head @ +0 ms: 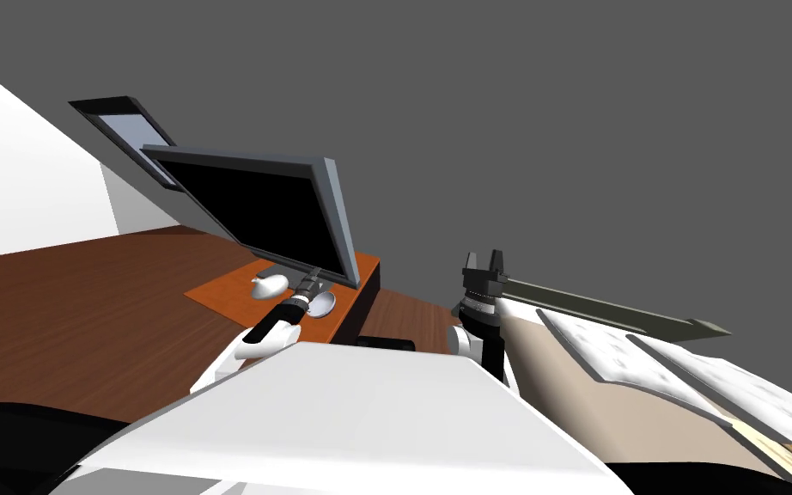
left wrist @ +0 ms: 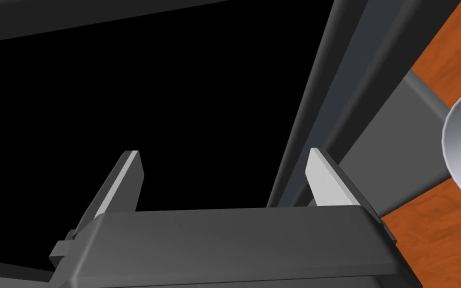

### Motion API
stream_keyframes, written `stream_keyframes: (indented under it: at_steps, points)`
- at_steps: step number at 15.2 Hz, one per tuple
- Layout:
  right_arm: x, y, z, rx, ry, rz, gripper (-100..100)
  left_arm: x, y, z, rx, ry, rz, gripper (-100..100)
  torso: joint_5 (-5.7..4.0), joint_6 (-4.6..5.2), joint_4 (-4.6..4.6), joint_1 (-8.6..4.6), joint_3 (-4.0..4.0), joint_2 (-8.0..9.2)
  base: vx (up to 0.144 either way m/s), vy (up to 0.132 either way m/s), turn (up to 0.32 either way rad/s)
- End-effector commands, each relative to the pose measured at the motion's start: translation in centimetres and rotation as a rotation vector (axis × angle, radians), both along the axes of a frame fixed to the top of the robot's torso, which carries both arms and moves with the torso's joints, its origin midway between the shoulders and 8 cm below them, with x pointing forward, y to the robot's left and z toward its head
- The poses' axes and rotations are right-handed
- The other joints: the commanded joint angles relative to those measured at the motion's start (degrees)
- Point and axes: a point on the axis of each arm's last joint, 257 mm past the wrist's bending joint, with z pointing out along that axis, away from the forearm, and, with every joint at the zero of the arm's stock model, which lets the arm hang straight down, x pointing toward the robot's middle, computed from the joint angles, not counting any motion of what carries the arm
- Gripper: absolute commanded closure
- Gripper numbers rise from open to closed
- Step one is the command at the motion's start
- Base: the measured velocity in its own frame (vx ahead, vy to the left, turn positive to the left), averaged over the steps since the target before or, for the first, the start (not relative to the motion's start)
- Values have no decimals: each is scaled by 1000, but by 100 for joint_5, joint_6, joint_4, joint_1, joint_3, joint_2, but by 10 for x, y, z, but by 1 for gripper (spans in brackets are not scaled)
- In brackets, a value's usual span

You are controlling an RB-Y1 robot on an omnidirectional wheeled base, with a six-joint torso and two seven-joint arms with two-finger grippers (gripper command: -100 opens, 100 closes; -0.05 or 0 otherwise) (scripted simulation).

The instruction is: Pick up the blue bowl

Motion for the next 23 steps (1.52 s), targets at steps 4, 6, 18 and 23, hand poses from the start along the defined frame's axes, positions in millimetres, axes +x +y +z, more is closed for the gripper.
stream_keyframes:
  at_steps: [4, 6, 18, 23]
  points:
    - [0, 0, 0, 0, 0, 0, 0, -14, 17, -44, -59, 130, 56, -100, 0, 0, 0, -2, -1, -1, 17, 6, -56]
    - [0, 0, 0, 0, 0, 0, 0, -23, 27, -62, -89, 181, 84, -100, -1, -1, 0, -3, 0, -1, 16, 4, -37]
    - [0, 0, 0, 0, 0, 0, 0, -79, 52, -144, -240, 455, 209, -100, 0, 0, 0, -2, -1, -2, 20, 7, -55]
    - [0, 0, 0, 0, 0, 0, 0, -106, 58, -173, -314, 550, 264, -100, -1, -1, 0, -3, -1, -2, 19, 7, -45]
